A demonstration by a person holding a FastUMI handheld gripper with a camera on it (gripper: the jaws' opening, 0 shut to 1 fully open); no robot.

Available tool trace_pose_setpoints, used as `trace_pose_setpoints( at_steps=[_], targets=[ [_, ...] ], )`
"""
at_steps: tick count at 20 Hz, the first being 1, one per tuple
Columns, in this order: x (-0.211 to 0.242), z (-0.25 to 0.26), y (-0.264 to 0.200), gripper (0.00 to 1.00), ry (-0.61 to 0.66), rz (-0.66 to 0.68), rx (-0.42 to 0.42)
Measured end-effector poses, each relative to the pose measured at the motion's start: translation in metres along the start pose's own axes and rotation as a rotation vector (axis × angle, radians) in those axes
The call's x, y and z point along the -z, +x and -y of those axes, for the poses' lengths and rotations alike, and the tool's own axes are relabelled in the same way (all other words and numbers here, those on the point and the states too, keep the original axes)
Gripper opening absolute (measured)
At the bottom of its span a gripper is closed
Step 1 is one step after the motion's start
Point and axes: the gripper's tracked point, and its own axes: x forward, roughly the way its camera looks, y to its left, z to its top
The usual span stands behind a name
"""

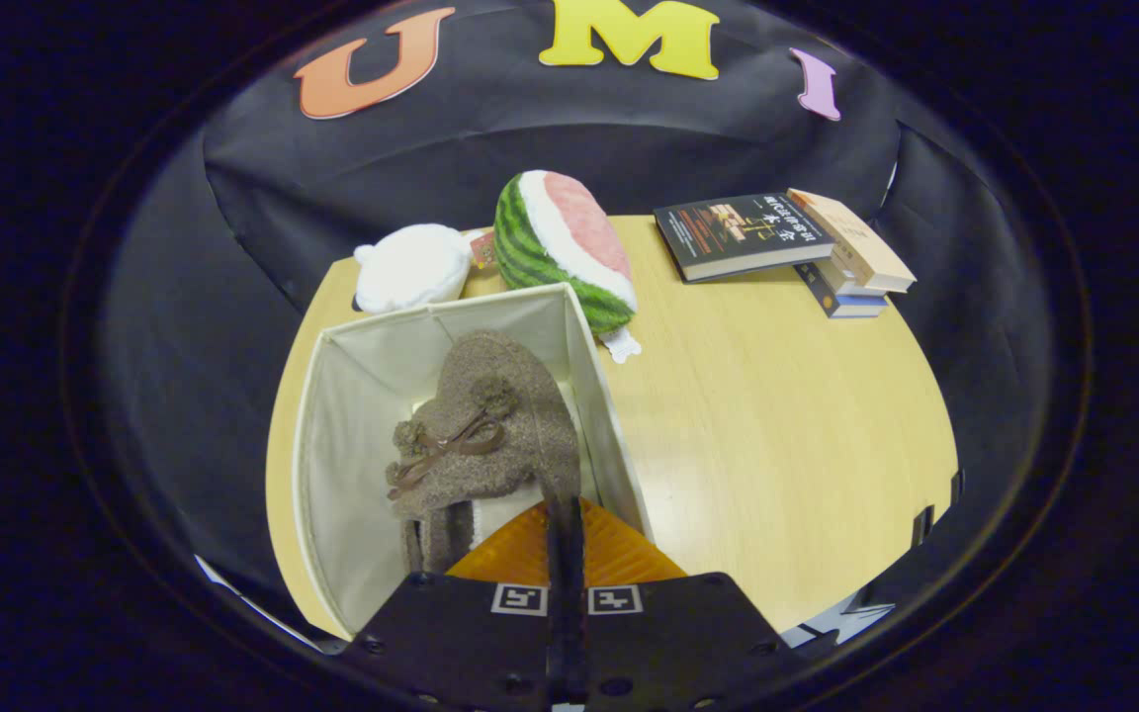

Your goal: Open the storage box then place both shoes into the box .Put the left shoe in first, then the right shoe, with the right side of both shoes facing outward in a uniform manner.

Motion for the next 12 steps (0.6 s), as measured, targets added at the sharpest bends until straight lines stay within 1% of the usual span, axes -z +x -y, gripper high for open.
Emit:
trace_pose_setpoints(
  at_steps=[5, 8, 10, 12],
  targets=[
    [0.008, 0.006, 0.015, 0.0, -0.046, -0.012, 0.072],
    [0.013, 0.005, 0.02, 0.0, -0.058, -0.027, 0.08],
    [0.014, 0.004, 0.022, 0.03, -0.042, -0.034, 0.074],
    [0.009, 0.005, 0.019, 0.09, -0.046, -0.017, 0.082]
  ],
)
